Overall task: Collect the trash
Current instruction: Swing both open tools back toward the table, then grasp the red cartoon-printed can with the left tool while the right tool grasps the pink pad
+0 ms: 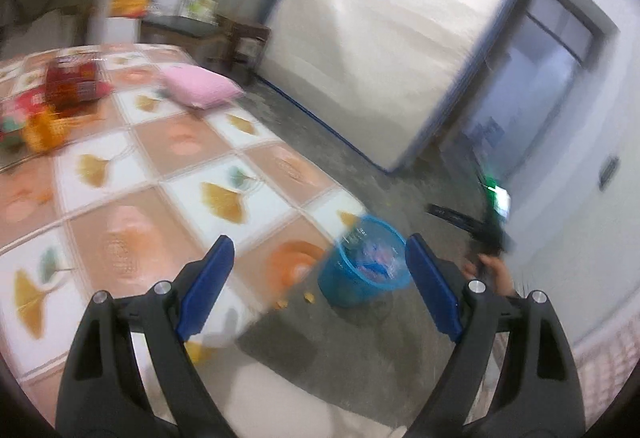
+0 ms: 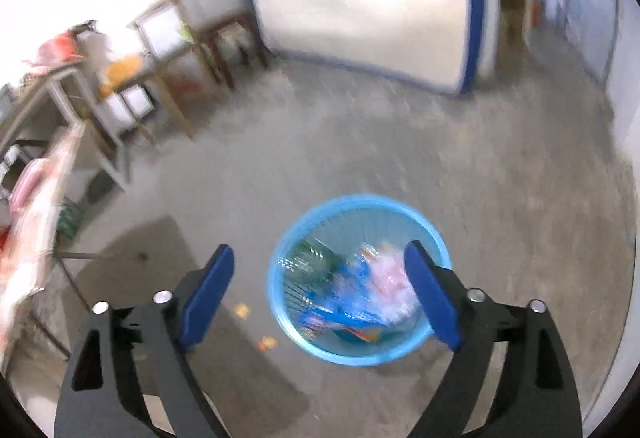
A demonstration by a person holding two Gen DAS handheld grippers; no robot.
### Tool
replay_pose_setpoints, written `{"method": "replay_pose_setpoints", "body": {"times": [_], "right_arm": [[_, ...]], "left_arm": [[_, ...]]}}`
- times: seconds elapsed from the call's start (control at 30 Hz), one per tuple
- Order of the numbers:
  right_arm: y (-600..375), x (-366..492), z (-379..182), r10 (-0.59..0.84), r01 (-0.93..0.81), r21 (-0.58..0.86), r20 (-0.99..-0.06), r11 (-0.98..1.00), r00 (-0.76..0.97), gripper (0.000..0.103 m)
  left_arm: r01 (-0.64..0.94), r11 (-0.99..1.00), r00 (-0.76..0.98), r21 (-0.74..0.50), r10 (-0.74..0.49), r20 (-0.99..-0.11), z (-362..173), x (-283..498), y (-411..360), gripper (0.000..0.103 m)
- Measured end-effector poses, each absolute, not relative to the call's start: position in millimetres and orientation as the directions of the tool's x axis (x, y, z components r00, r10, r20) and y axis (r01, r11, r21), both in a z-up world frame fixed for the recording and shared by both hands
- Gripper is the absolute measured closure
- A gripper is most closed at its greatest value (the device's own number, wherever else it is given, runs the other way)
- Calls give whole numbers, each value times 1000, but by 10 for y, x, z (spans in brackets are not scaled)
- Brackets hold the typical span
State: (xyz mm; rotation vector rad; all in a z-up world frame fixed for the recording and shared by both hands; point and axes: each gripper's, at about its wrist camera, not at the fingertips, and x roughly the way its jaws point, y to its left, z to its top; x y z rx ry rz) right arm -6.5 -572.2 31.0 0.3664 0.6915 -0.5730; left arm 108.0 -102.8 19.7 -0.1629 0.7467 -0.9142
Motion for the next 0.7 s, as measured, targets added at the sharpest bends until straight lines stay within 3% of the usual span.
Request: {"method": "replay_pose_setpoints", "body": {"times": [0.07, 0.23, 0.43, 0.53, 0.7], "right_arm": [[-5340, 105, 689, -363, 534, 104, -625, 839, 691, 7], [-4516, 622, 1306, -383, 421, -46, -511, 906, 769, 6], [-3624, 1362, 1342, -379, 276, -260, -579, 925, 722, 6], [-3271, 1540, 1322, -307, 196, -246, -582, 949, 753, 6], [-2991, 1771, 1323, -172, 87, -170, -587, 982, 791, 6]], "left_arm": [[606, 675, 456, -421, -728, -511, 226, 1125, -843, 19], [506, 794, 589, -337, -604, -537, 301, 1236, -418, 13], [336, 915, 718, -223, -402, -568, 369, 1395, 36, 8], [260, 945, 727, -199, -327, -604, 365, 1497, 244, 8], [235, 942, 707, -238, -334, -624, 410, 1720, 588, 8]]}}
